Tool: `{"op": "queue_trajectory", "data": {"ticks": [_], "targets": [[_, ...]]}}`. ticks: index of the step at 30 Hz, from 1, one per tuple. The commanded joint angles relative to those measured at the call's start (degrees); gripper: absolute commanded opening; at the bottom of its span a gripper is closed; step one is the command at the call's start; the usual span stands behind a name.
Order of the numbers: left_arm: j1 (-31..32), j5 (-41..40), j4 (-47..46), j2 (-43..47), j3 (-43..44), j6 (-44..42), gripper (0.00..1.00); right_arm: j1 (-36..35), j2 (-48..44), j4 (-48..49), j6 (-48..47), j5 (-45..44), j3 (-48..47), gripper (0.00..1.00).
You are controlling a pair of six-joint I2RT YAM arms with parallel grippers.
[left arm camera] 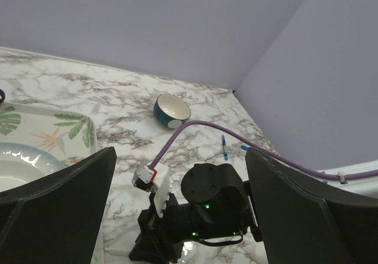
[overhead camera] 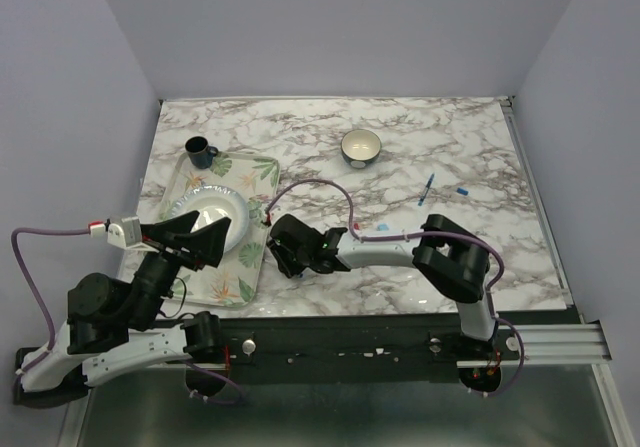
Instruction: Insert the pens into the pen caps
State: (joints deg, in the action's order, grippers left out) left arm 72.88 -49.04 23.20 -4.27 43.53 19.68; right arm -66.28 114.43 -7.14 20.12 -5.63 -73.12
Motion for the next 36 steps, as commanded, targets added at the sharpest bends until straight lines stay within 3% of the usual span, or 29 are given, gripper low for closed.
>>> {"op": "queue_trajectory", "data": {"ticks": [1,4,9,12,18,21,26,36], "targets": [[0.59,-1.77,-1.05,1.11,-0.37,-0.35,0.99,-1.66,2.11,-1.47,-0.17,-1.75,0.87,0.38],[0.59,-1.85,-1.05,1.11,-0.37,-0.43,0.99,-2.19,2.55,-4.81,2.8,-7.01,0.79,0.31],[0.59,-2.03,-1.23,0.85,-0.55,-0.26,0.99,-2.27,2.11,-11.66,9.49,-15.88,2.89,0.1],[0.59,-1.86,-0.36,-0.29,-0.37,0.44,0.98,-2.19,1.06,-13.43,13.8,-18.8,4.91,0.06],[0.68,-1.76,2.8,-6.52,0.33,5.44,0.95,-1.75,-1.13,-13.87,19.51,-19.6,10.18,0.01],[0.77,-2.65,8.94,-10.82,1.03,16.59,0.93,-1.13,-4.65,-13.0,21.01,-19.68,12.91,0.01],[0.77,5.87,10.46,-15.32,-1.16,26.7,0.9,1.58,-14.12,-7.65,23.03,-17.93,18.62,0.01],[0.68,17.12,2.74,-22.08,-3.71,28.66,0.87,7.74,-32.41,-1.83,22.6,-15.02,25.13,0.01]]}}
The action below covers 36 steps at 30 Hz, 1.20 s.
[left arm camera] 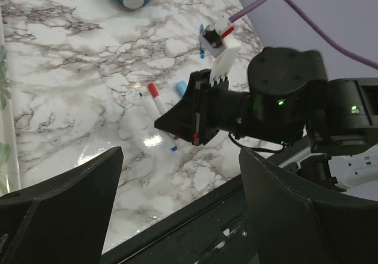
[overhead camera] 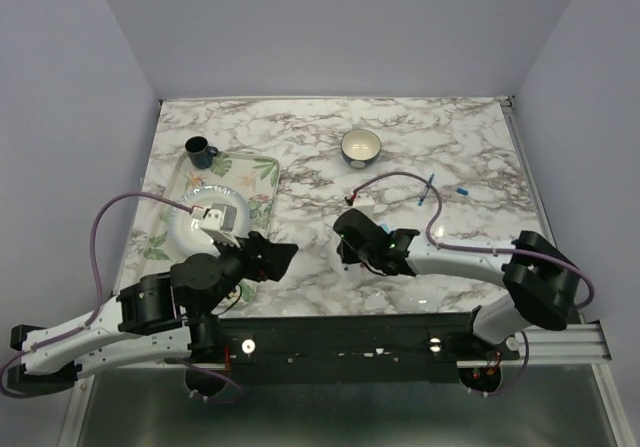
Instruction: Insert the pens into the pen caps
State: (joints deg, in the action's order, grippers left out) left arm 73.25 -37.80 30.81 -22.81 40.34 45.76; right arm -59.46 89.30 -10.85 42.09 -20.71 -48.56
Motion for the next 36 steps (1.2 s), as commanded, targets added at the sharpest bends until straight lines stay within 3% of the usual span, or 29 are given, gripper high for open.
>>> {"op": "queue_trajectory", "data": {"ticks": [1,11,18,27,36], "targets": [[0.22,6.77,-5.4,-4.43,-0.44,1.97,0.86,1.19,-11.12,2.15,1.06,-0.12,0.83,0.01],[-0.74,19.6,-11.11,-19.81,5.97,-2.42,0.79,1.37,-38.28,17.6,0.72,0.4,13.04,0.01],[-2.94,29.88,-24.37,-26.84,7.47,-2.87,0.7,1.37,-49.37,27.18,0.63,3.31,20.07,0.01],[-6.72,37.8,-34.84,-32.29,7.21,-0.76,0.62,1.37,-55.98,31.42,2.12,6.29,25.09,0.01],[-7.33,39.12,-35.03,-36.95,9.23,-2.07,0.62,1.28,-58.18,32.38,3.0,7.35,25.88,0.01]]}}
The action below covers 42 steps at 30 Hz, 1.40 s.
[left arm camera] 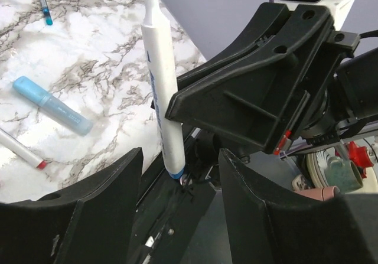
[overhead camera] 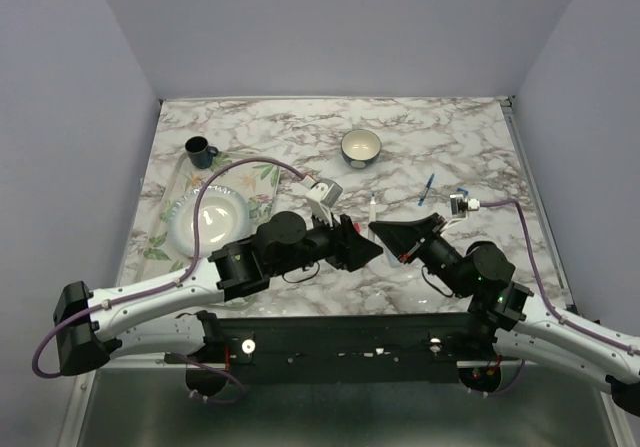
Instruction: Insert the pens into the pen caps
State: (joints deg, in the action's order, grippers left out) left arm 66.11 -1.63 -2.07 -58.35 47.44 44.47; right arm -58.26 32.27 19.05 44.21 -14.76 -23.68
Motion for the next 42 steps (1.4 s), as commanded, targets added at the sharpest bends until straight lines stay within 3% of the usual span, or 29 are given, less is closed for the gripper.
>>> {"op": "queue_trajectory", "data": {"ticks": [1,7,10,17,18,23,26,27,31,35,37,42], "targets": [[-0.28,2.77,-2.15,-1.68,2.39,-0.96,0.62,0.16,-1.16,2.48,0.97,1.93,1.01,0.01],[-1.07,2.77,-3.56,-1.68,2.83,-1.75,0.57,0.16,-1.42,3.8,1.67,2.9,1.53,0.01],[-1.68,3.56,-4.7,-1.16,2.83,-2.02,0.49,0.08,-1.16,4.51,1.85,3.07,2.06,0.01],[-2.91,9.0,-6.46,-1.68,2.31,-1.67,0.11,0.16,-0.02,5.74,2.02,4.3,1.62,0.01],[-3.26,10.14,-6.89,-1.77,2.22,-1.49,0.01,0.16,0.42,5.65,2.02,4.39,1.36,0.01],[-5.81,13.22,-6.64,-0.54,1.52,-0.87,0.0,0.16,1.3,4.07,2.55,4.13,-1.1,0.16],[-8.27,14.9,-5.76,0.78,1.51,-1.31,0.0,0.16,1.04,-0.48,4.21,-0.33,-3.9,0.38],[-8.88,15.16,-3.49,0.87,1.95,-1.84,0.0,0.08,0.6,-5.9,5.88,-2.88,-4.61,0.47],[-11.17,13.33,8.45,0.96,6.6,-8.59,0.0,0.25,-0.72,-17.45,9.06,-16.92,-8.91,0.68],[-11.26,5.07,18.4,2.71,9.87,-18.7,0.0,2.52,6.97,-34.05,8.02,-25.22,-20.32,0.74],[-11.26,-0.72,20.26,5.16,9.25,-23.45,0.0,6.38,11.39,-40.74,5.46,-20.61,-28.76,0.74],[-11.26,-9.79,18.86,10.09,3.46,-29.78,0.0,20.71,25.7,-47.68,0.18,-14.68,-36.87,0.73]]}}
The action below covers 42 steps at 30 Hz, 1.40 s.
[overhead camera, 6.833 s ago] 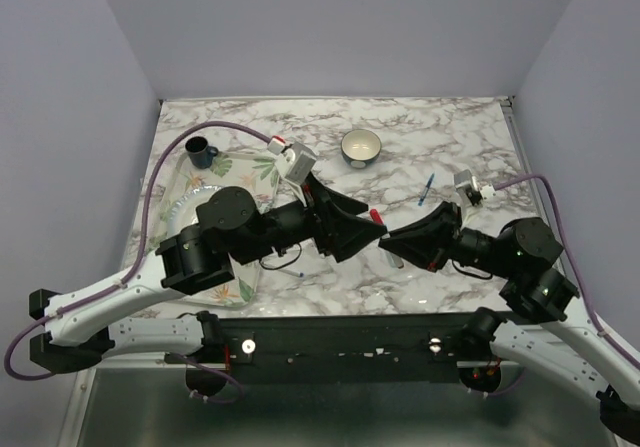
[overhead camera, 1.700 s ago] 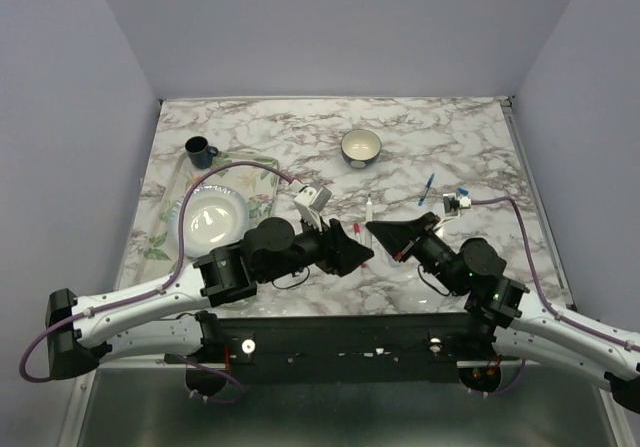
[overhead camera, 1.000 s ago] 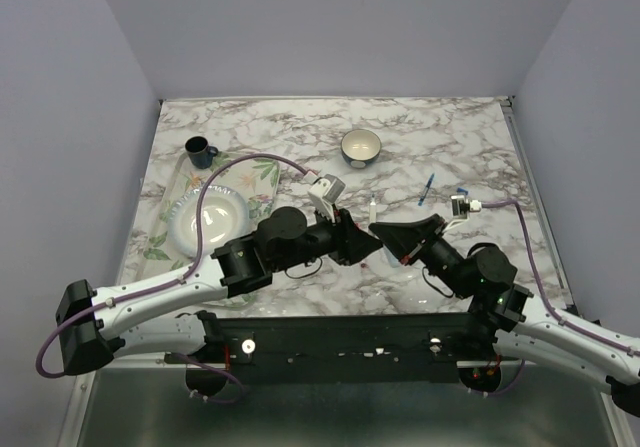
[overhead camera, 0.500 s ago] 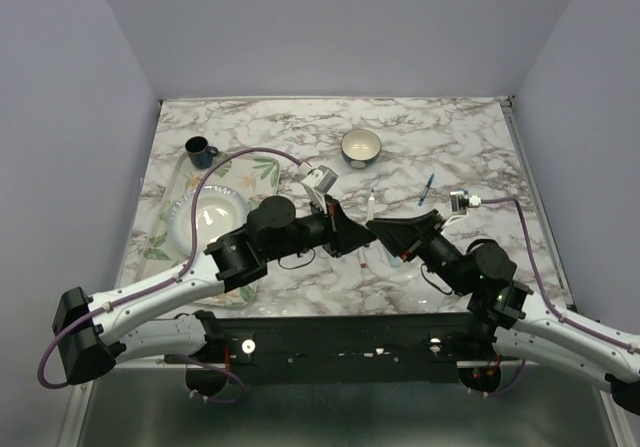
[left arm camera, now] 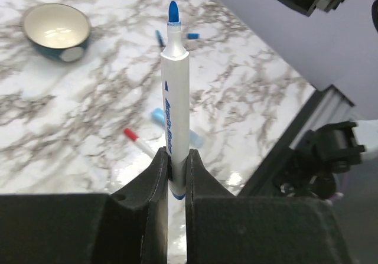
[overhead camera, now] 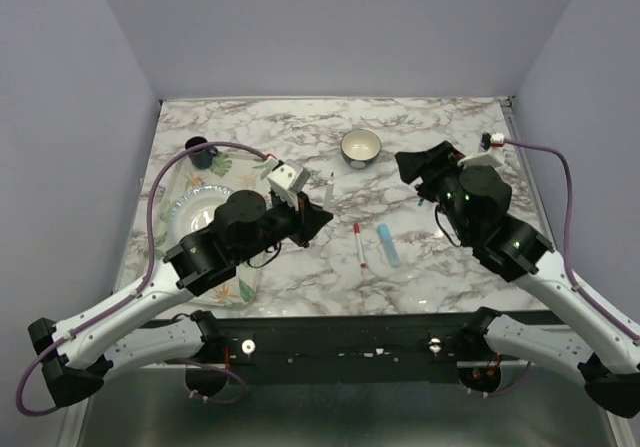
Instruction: Insert the pens into the pen caps
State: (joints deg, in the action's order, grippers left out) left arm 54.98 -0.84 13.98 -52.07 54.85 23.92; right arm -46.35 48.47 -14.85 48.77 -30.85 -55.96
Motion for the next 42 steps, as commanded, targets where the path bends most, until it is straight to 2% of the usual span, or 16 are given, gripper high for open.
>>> {"op": "queue_trajectory", "data": {"ticks": [1,2,5,8,11,13,17,21,24,30,42], "targets": [[-0.14,-11.98,2.2,5.04,-4.92,-10.9,0.0,10.91,10.93,-14.5,-4.21,2.36,-5.55,0.73],[-0.14,-12.6,1.67,5.49,-5.97,-11.7,0.0,15.45,12.08,-15.03,-2.82,3.07,-5.65,0.73],[-0.05,-12.87,3.6,5.93,-5.37,-12.23,0.0,21.89,15.6,-15.91,5.15,7.37,-3.47,0.73],[-0.14,-13.65,4.13,6.63,-4.93,-13.02,0.0,27.52,19.28,-15.55,14.11,5.3,-1.96,0.68],[-0.05,-14.19,4.3,7.69,-4.93,-13.02,0.0,32.09,25.94,-23.62,23.35,4.65,-5.02,0.65],[-0.14,-13.4,4.13,8.48,-5.37,-12.59,0.0,37.28,30.0,-27.68,25.31,6.32,-8.01,0.65],[-0.14,-11.81,4.3,9.27,-5.2,-12.85,0.0,42.91,38.26,-25.67,22.42,10.62,-10.91,0.61],[-0.14,-13.57,4.74,10.32,-5.36,-13.02,0.0,48.43,44.6,-30.05,26.9,11.16,-13.47,0.61],[-0.14,-14.19,4.39,11.29,-5.63,-13.11,0.0,50.82,48.2,-29.01,26.73,12.57,-14.87,0.55],[-0.14,-14.98,4.39,11.38,-5.55,-13.37,0.0,52.67,54.36,-30.59,26.2,13.19,-20.14,0.54],[-0.14,-15.07,4.92,10.5,-5.46,-13.55,0.0,54.61,61.13,-27.7,22.86,15.73,-23.49,0.49]]}}
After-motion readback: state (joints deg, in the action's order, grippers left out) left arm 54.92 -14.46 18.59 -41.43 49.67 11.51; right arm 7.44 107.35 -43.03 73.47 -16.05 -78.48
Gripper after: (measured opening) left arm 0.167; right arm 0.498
